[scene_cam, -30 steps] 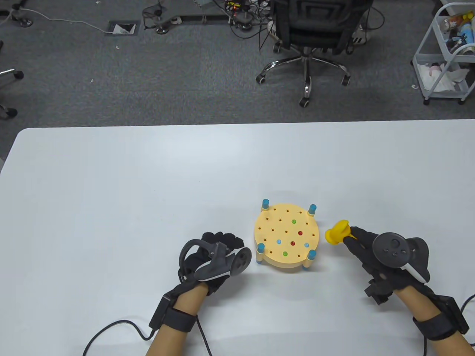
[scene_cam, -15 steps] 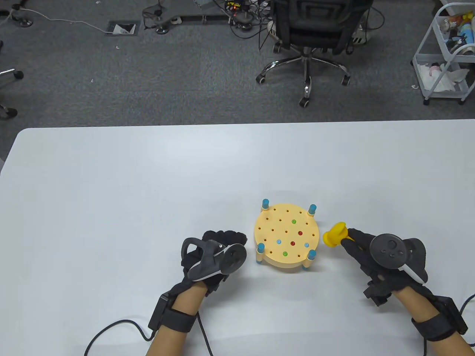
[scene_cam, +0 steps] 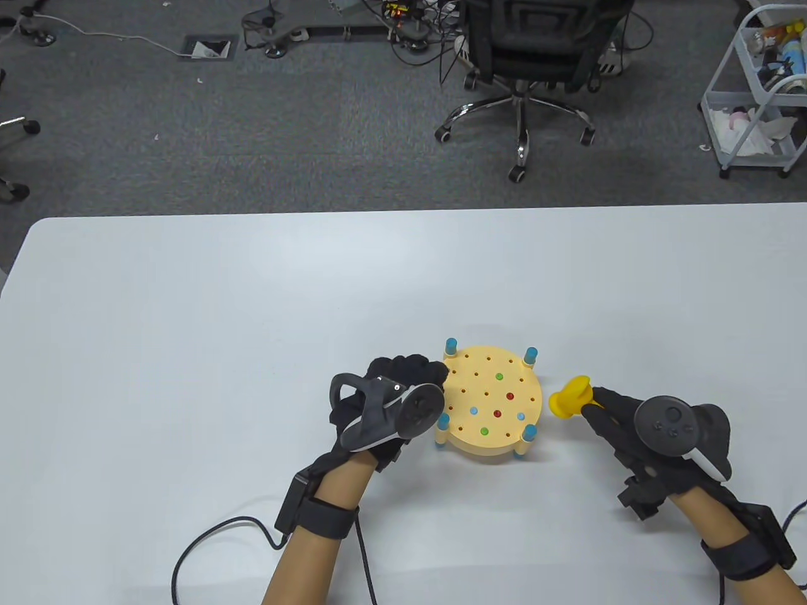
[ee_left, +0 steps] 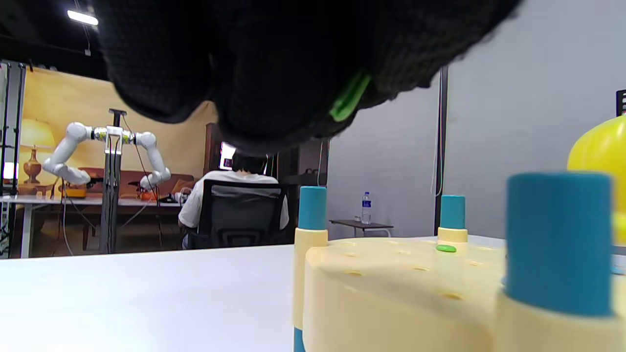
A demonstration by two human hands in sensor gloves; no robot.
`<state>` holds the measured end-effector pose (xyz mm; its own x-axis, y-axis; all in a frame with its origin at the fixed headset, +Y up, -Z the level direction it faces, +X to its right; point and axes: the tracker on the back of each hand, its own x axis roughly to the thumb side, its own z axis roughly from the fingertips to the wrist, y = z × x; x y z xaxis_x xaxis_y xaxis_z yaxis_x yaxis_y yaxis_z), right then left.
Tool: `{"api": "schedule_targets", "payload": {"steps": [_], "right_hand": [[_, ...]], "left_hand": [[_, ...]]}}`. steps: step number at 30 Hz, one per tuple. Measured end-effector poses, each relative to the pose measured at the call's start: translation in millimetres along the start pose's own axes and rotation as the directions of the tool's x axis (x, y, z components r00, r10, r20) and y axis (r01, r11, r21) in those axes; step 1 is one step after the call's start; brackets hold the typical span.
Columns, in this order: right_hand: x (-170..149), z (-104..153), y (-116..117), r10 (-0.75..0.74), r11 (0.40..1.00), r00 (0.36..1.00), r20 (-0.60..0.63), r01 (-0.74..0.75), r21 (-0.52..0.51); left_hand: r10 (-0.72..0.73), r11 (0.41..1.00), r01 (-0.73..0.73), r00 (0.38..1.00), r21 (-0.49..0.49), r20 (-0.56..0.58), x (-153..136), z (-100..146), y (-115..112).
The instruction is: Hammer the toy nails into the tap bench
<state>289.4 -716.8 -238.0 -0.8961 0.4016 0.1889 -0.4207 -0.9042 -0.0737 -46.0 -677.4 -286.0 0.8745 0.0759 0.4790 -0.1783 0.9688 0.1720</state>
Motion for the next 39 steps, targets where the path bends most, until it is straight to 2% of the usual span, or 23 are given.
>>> {"api": "schedule_targets", "payload": {"steps": [7,18,25,39], "right_hand": [[-1,0,1,-0.005,1.0,1.0,0.002,0.005,0.01],[0,-1,2,-0.002,1.0,1.0,0.003,0.002,0.024],[0,-1,4,0.002,0.999,1.0,0.005,-0.002,0.033],[1,-1,5,0.005,0.999,1.0,0.006,-0.005,0.039]], "left_hand": [[0.006,0.996,-0.01,0.999,-0.086,-0.04,3,-23,-15],[0.068,0.978,-0.084,0.994,-0.19,-0.088,0,-37,-35],[0.066,0.975,-0.082,0.994,-0.208,-0.082,0,-36,-38],[0.106,0.977,-0.113,0.993,-0.181,-0.052,-6,-25,-36]]}}
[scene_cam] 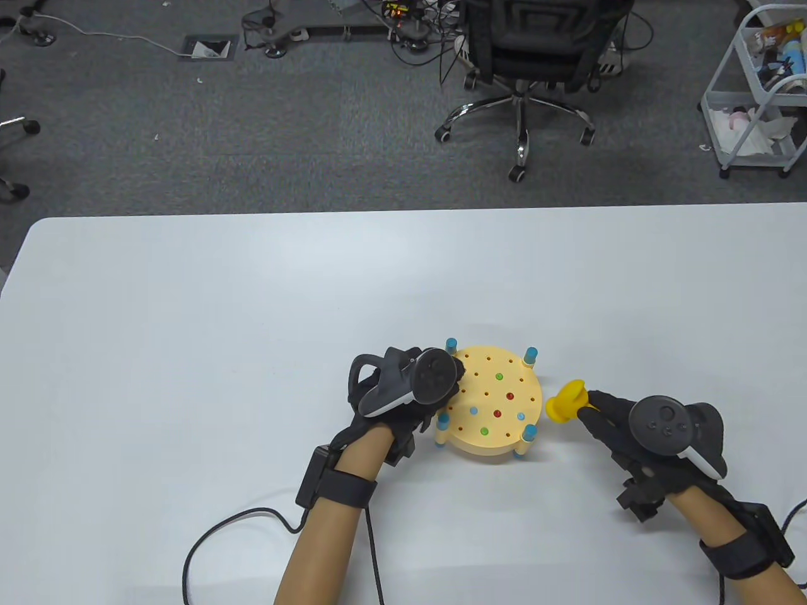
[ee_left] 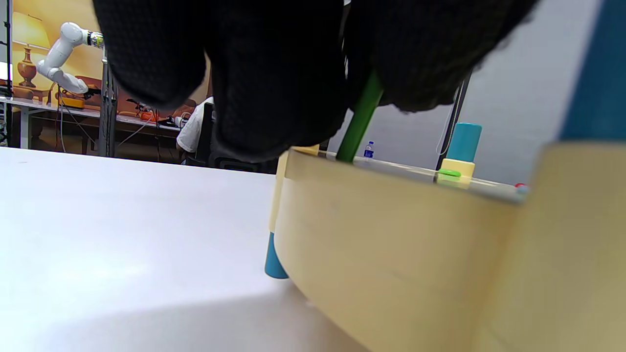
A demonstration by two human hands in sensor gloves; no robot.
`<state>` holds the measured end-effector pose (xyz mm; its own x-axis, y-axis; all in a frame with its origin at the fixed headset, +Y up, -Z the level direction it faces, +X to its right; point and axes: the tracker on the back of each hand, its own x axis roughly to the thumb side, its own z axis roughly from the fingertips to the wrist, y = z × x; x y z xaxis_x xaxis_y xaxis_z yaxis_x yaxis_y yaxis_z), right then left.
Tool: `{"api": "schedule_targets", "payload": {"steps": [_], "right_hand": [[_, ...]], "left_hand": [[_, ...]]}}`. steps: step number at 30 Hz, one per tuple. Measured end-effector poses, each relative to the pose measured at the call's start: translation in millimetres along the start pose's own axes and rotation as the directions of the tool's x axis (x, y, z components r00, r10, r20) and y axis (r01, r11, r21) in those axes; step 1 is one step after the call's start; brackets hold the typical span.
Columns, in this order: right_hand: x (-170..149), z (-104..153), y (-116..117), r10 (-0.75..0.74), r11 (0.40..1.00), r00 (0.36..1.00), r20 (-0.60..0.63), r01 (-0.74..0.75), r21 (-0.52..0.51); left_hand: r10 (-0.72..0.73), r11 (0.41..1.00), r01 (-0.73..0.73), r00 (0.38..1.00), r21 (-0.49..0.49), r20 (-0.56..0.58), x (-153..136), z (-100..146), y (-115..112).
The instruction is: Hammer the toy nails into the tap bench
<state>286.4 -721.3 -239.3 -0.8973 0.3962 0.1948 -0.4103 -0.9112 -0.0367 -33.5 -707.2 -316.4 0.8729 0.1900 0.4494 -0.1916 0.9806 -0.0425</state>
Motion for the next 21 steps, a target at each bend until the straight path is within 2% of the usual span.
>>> {"api": "schedule_targets", "payload": {"steps": [7,13,18,21], "right_hand": [[1,0,2,0.005,1.0,1.0,0.004,-0.005,0.005],[2,1,3,0.002,1.0,1.0,0.009,-0.002,0.004],[1,0,3,-0.006,1.0,1.0,0.005,0.006,0.002],[2,0,0,-0.02,1.0,1.0,0.004,0.02,-0.004]], "left_hand": [[0.003,1.0,-0.003,1.0,0.018,-0.006,-2,3,-2],[-0.064,0.997,0.064,0.998,0.04,-0.006,-1,8,0],[-0.007,0.996,0.007,1.0,0.089,-0.002,-11,30,17],[0.047,0.992,-0.049,0.999,0.116,0.018,-13,56,20]]}}
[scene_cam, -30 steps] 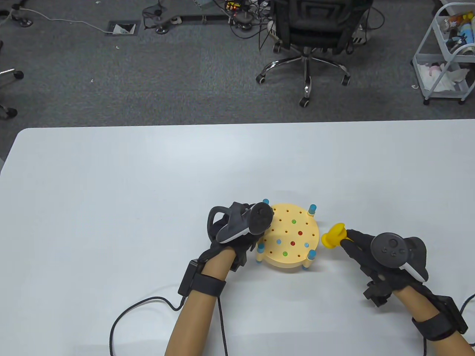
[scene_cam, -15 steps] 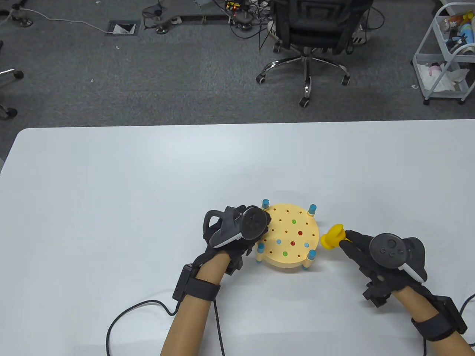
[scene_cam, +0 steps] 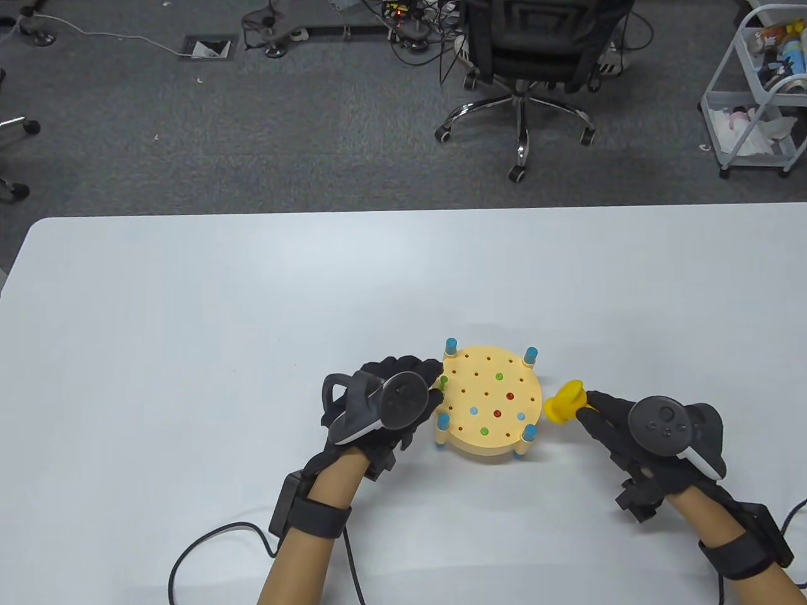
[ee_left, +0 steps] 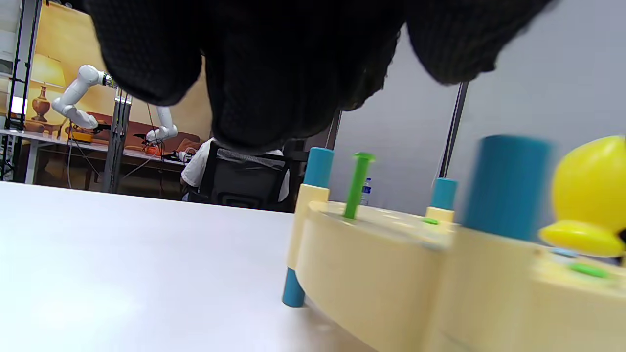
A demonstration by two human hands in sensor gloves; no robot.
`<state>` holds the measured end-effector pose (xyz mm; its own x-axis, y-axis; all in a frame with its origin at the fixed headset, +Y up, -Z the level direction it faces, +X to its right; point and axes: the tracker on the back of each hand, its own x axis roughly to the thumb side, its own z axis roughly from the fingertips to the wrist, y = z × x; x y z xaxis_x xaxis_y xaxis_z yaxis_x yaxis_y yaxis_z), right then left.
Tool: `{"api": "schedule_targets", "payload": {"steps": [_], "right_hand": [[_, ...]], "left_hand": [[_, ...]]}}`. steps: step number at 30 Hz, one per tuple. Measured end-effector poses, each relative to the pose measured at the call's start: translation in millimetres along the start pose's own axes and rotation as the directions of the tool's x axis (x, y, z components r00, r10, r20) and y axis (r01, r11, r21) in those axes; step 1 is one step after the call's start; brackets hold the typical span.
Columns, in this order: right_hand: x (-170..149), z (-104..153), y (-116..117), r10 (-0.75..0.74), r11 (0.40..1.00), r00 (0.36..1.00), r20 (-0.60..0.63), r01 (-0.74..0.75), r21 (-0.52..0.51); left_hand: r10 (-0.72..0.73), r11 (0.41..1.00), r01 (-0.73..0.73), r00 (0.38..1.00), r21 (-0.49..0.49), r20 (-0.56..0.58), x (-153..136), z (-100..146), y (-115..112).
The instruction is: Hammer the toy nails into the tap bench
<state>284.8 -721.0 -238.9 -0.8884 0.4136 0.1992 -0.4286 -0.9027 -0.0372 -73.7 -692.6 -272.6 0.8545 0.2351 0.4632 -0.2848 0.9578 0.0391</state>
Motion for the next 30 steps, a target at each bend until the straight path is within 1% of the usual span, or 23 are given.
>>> {"api": "schedule_targets", "payload": {"steps": [2,4,7,9,10,11,12,14,17,19,21,23,25,26,28,30], "right_hand": [[7,-1,-5,-0.014,1.0,1.0,0.02,0.014,-0.018],[19,-3,-12,-0.014,0.999,0.999,0.045,0.016,-0.039],[43,-10,-22,-0.002,0.999,0.996,0.086,0.005,-0.038],[65,-17,-26,0.022,1.0,0.995,0.1,-0.023,0.014],[79,-22,-27,0.041,0.998,0.993,0.113,-0.046,0.042],[91,-27,-27,0.063,0.995,0.991,0.12,-0.072,0.073],[100,-30,-26,0.078,0.992,0.989,0.128,-0.089,0.086],[119,-38,-21,0.115,0.986,0.982,0.151,-0.132,0.102],[145,-52,-2,0.173,0.974,0.968,0.181,-0.196,0.117],[155,-60,10,0.197,0.969,0.964,0.18,-0.22,0.115],[161,-64,21,0.219,0.968,0.962,0.161,-0.235,0.086],[165,-66,26,0.253,0.965,0.956,0.147,-0.261,0.037],[167,-64,32,0.294,0.956,0.945,0.14,-0.292,-0.034],[167,-64,36,0.324,0.946,0.935,0.143,-0.322,-0.036],[166,-65,45,0.405,0.905,0.901,0.155,-0.419,0.073],[167,-66,40,0.346,0.937,0.927,0.142,-0.349,-0.004]], "left_hand": [[0.051,0.999,-0.051,0.999,-0.02,0.005,5,17,-5],[0.068,0.998,-0.068,0.998,-0.013,-0.015,12,28,-11],[0.05,0.998,-0.048,0.996,0.031,-0.078,22,34,-21],[0.036,0.998,-0.03,0.993,0.051,-0.114,27,34,-28],[0.037,0.997,-0.026,0.988,0.078,-0.149,28,34,-31],[0.042,0.995,-0.026,0.985,0.096,-0.165,29,34,-35],[0.044,0.995,-0.029,0.986,0.094,-0.163,28,33,-37],[0.06,0.995,-0.044,0.982,0.089,-0.178,26,32,-41],[0.133,0.989,-0.115,0.967,0.093,-0.216,20,32,-49],[0.155,0.986,-0.135,0.961,0.099,-0.229,18,32,-54],[0.154,0.984,-0.129,0.965,0.126,-0.213,19,32,-57],[0.118,0.986,-0.09,0.973,0.142,-0.197,21,33,-58],[0.11,0.986,-0.082,0.975,0.147,-0.192,21,34,-58],[0.127,0.984,-0.099,0.973,0.148,-0.194,20,34,-58],[0.149,0.98,-0.118,0.969,0.158,-0.196,18,35,-59],[0.15,0.979,-0.118,0.969,0.165,-0.198,18,35,-58]]}}
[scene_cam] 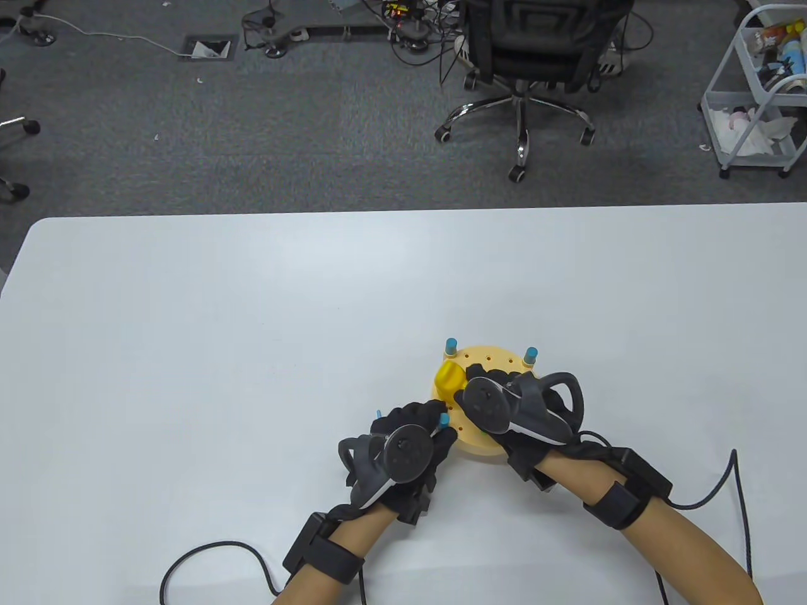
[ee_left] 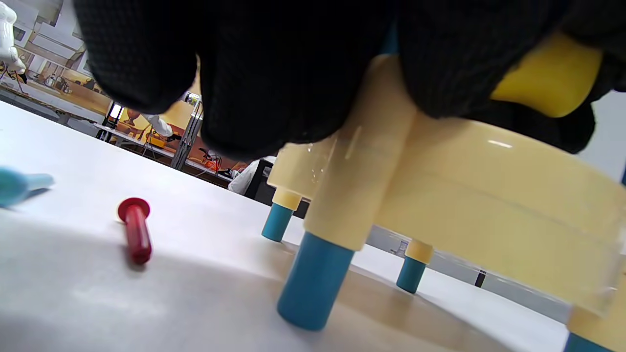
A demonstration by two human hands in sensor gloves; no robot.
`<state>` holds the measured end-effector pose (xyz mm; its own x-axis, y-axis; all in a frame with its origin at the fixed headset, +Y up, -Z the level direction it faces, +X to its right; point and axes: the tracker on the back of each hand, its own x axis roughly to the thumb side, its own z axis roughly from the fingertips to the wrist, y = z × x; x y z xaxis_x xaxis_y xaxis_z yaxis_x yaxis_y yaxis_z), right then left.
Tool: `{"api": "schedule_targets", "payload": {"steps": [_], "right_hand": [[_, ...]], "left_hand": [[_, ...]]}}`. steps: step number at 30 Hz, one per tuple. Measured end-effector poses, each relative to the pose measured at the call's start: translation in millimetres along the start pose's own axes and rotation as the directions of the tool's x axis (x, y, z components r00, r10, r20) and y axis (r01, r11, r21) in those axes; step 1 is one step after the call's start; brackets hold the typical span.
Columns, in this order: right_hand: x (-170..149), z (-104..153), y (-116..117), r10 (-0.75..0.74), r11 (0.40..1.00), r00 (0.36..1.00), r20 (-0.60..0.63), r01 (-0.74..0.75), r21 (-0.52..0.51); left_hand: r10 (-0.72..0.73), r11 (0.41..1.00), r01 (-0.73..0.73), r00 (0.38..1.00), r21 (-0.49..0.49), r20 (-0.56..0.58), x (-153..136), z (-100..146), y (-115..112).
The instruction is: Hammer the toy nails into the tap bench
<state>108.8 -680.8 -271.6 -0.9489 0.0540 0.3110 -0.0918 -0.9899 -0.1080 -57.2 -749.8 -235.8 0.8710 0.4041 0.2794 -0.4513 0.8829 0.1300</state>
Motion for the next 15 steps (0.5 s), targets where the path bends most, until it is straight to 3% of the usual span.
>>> {"api": "schedule_targets", "payload": {"steps": [2,3,4,5,6,7,8,9,10,11,12,14,15], "right_hand": [[-1,0,-9,-0.071,0.99,0.997,-0.029,0.066,-0.124],[1,-1,-8,-0.06,0.991,0.998,-0.028,0.056,-0.125],[6,-5,0,0.019,0.999,1.0,-0.008,-0.019,-0.031],[9,-10,8,0.155,0.975,0.988,-0.004,-0.152,0.164],[10,-3,1,0.2,0.971,0.98,-0.016,-0.196,0.137],[10,-3,-2,0.13,0.992,0.992,-0.003,-0.13,-0.001],[9,-3,-5,0.085,0.996,0.996,-0.012,-0.086,-0.038],[9,1,-10,0.014,0.987,0.999,-0.039,-0.02,-0.158],[11,-1,-5,0.019,0.983,1.0,-0.021,-0.022,-0.182],[15,-4,5,0.081,0.993,0.997,0.012,-0.08,-0.081],[16,-1,7,0.281,0.945,0.958,-0.052,-0.267,0.188],[16,-5,-3,0.16,0.987,0.987,0.016,-0.16,0.028],[14,-4,-6,0.134,0.991,0.991,-0.018,-0.134,0.001]], "left_hand": [[0.0,1.0,0.0,1.0,0.006,-0.001,0,0,0],[0.0,1.0,0.0,1.0,0.008,0.0,0,0,0],[0.0,1.0,0.0,1.0,0.011,0.0,-1,0,0],[-0.001,1.0,0.001,1.0,0.015,0.001,-1,0,0],[-0.005,1.0,0.005,1.0,0.016,0.003,-1,0,0],[-0.009,1.0,0.008,1.0,0.018,0.006,-1,0,0],[-0.01,1.0,0.01,1.0,0.018,0.007,-1,0,0],[-0.011,1.0,0.011,1.0,0.019,0.007,-1,0,0],[-0.013,1.0,0.013,1.0,0.019,0.007,-1,0,0],[-0.013,1.0,0.013,1.0,0.02,0.006,-1,0,0],[-0.021,0.999,0.02,1.0,0.026,0.004,0,1,0],[-0.025,0.999,0.025,1.0,0.025,0.009,0,0,0],[-0.024,0.999,0.024,1.0,0.025,0.009,0,0,0]]}}
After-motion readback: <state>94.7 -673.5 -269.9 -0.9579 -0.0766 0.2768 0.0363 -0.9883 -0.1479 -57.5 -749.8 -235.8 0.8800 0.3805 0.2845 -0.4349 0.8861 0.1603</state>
